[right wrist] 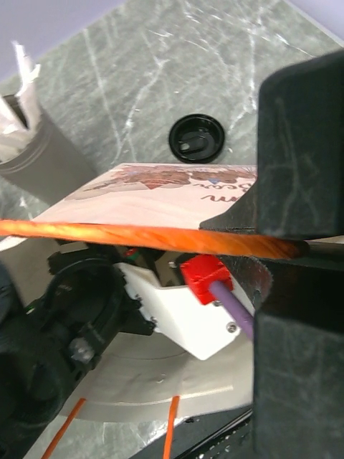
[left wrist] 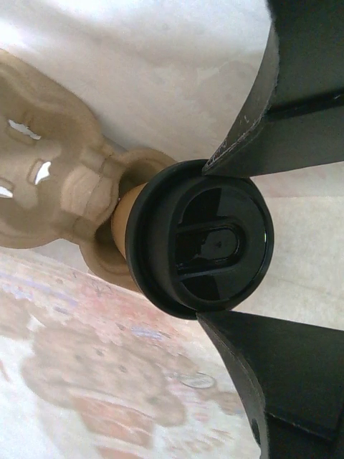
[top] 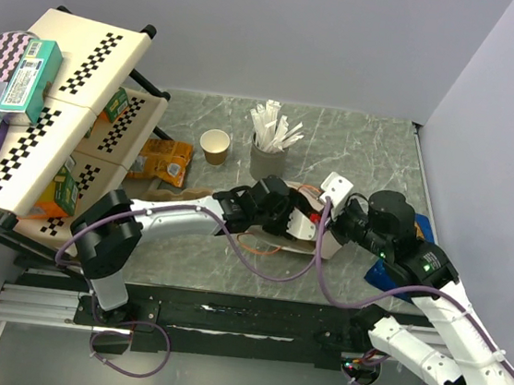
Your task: Pack the takeout coffee
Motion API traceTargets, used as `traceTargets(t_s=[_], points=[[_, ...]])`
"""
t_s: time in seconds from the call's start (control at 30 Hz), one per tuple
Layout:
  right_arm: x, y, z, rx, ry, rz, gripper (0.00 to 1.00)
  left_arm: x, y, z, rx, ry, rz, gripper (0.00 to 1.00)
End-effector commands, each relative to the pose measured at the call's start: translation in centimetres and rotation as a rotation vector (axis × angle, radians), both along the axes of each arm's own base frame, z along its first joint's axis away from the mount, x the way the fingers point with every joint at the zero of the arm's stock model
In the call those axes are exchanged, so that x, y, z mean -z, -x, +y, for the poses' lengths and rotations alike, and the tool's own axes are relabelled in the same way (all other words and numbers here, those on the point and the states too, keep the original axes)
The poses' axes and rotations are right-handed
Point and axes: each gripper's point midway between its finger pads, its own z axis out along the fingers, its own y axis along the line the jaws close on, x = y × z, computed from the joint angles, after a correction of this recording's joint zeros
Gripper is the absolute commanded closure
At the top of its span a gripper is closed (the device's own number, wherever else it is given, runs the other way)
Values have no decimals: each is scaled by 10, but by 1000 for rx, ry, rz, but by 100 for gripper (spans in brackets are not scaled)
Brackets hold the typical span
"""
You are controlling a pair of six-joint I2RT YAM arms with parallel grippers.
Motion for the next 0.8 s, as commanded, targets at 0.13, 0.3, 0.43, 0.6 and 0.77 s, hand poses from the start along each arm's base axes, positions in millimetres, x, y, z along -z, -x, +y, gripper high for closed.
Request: traceTargets(t_s=[0.13,0.3,0.43,0.6,0.77], points=[[7,6,-8,29,-12,94,100,-13,-23,-17,-59,111,67,99],[7,4,-9,36,-3,96,100,-7,-26,-23,-44,102,75,99],[9,3,-10,45,2,104,100,2,-27,-29,-28,84,78,99],[12,5,-14,63,6,115,100,6,-32,-37,-22,78,80,99],[14,10,-12,31,18,151,72,-5,-30,-34,-22,78,86,99]])
